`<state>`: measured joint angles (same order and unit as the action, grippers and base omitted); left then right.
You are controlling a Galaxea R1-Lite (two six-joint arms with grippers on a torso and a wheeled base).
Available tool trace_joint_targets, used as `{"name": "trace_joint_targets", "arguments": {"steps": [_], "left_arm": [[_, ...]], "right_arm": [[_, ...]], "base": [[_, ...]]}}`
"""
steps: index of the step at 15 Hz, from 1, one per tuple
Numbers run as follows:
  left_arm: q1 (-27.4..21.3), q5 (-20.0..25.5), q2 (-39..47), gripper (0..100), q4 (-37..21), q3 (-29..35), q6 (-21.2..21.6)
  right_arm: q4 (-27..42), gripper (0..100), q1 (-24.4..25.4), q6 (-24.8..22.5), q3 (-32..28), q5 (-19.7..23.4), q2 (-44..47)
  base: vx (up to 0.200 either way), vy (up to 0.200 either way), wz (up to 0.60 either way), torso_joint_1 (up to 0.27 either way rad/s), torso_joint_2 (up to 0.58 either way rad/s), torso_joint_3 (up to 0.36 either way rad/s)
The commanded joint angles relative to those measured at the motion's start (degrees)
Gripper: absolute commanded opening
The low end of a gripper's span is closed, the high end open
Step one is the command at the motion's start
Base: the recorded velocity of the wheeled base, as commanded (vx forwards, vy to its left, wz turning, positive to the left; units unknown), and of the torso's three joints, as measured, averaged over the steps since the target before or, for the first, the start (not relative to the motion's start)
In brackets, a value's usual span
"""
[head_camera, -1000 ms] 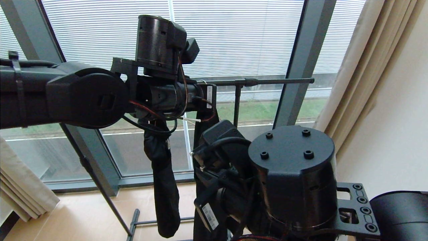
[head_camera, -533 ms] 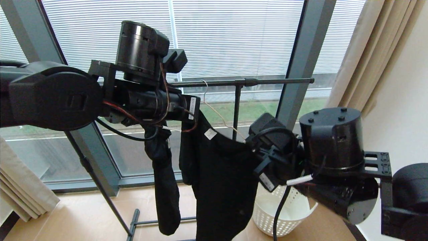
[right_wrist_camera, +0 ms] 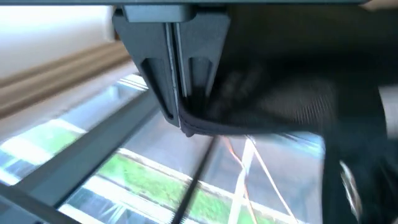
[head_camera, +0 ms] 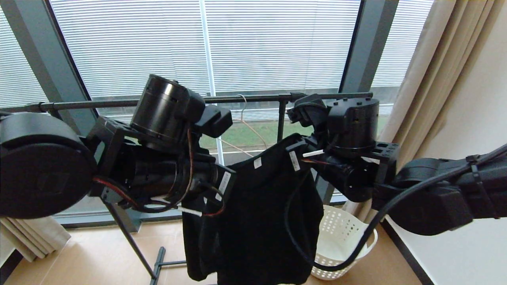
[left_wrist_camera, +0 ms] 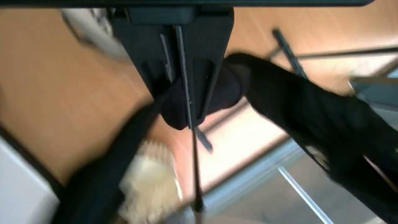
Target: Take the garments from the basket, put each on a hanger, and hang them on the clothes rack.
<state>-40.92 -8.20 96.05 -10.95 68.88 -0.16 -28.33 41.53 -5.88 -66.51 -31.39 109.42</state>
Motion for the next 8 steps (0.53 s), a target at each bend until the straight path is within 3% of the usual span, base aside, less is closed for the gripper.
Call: {"name": "trace_joint_targets", "arguments": {"steps": [1, 4, 6, 8], "left_arm": [[-4.9, 0.1, -1.1, 0, 0.0, -4.0, -0.9], [-9.7, 1.6, -0.6, 0, 0.0, -3.9, -5.3], [-11.3, 7.0, 0.5, 0, 0.3, -1.8, -10.3], [-11.7, 7.3, 2.4, 0, 0.3, 2.0, -15.3]], "right_arm": [[-0.2, 0, 0.7, 3.9, -5.6, -0.1, 6.4], [-0.1, 0, 2.1, 8.4, -8.9, -0.1, 8.8], [-0.1, 0, 3.7, 11.9, -11.1, -0.1, 10.9], [-0.1, 0, 4.7, 13.3, -11.5, -0.1, 11.6]], "base": [[0.0, 0.0, 0.0, 0.0, 0.0, 0.0], [0.0, 0.0, 0.0, 0.0, 0.0, 0.0], [0.0, 0.0, 0.0, 0.0, 0.0, 0.0], [0.0, 0.0, 0.0, 0.0, 0.0, 0.0]]}}
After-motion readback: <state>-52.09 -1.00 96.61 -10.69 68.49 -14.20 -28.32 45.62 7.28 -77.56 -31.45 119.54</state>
